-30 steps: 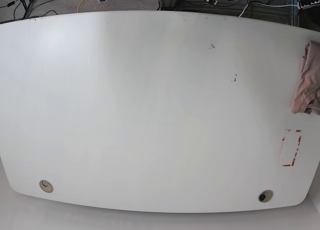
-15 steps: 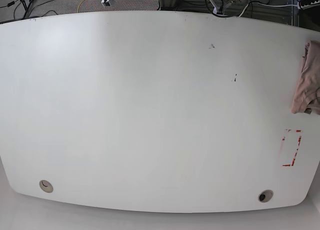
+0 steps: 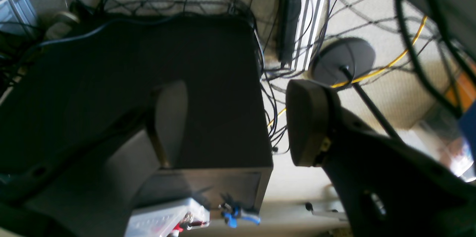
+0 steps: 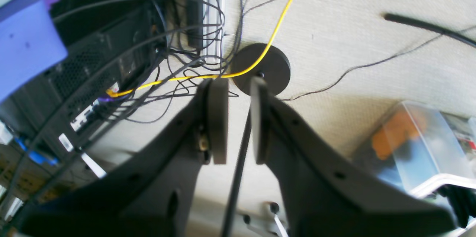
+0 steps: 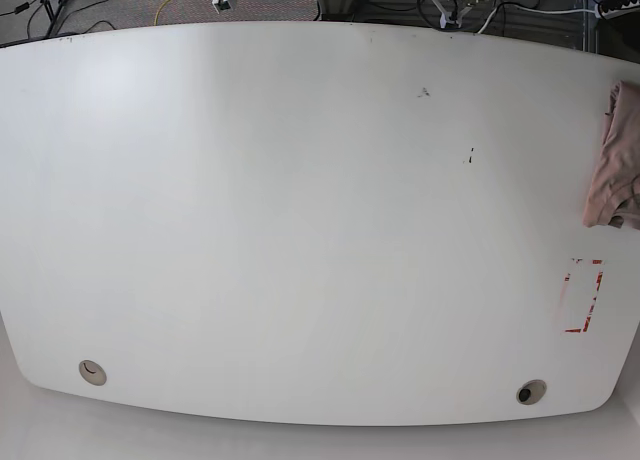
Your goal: Fold the T-shirt properly
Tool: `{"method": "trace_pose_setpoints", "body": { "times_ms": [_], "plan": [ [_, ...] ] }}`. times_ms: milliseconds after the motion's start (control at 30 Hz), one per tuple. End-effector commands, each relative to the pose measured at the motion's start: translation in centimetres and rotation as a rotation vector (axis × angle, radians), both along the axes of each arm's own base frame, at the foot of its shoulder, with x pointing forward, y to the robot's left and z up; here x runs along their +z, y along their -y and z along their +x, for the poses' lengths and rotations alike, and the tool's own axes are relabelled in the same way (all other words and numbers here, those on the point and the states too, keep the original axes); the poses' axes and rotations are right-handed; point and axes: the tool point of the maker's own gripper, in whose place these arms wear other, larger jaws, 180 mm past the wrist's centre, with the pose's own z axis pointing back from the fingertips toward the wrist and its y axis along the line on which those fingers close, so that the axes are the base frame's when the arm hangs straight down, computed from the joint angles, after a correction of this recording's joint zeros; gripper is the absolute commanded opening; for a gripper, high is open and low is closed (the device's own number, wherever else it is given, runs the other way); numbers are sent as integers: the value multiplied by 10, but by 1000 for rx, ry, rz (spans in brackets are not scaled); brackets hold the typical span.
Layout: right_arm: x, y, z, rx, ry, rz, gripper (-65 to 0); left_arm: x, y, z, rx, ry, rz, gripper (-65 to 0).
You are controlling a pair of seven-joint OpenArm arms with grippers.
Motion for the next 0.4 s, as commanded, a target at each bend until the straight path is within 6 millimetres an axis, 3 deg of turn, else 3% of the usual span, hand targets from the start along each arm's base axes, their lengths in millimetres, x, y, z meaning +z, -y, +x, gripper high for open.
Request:
{"method": "trace_pose_setpoints", "body": {
  "times_ms": [0,367],
  "plan": [
    [1,-3,-2,-4,2,11,-549,0,-1,-1,0,0,1,-275],
    [1,-15,5,-21,42,35,-549,0,-2,-1,0,0,2,-275]
  ]
}}
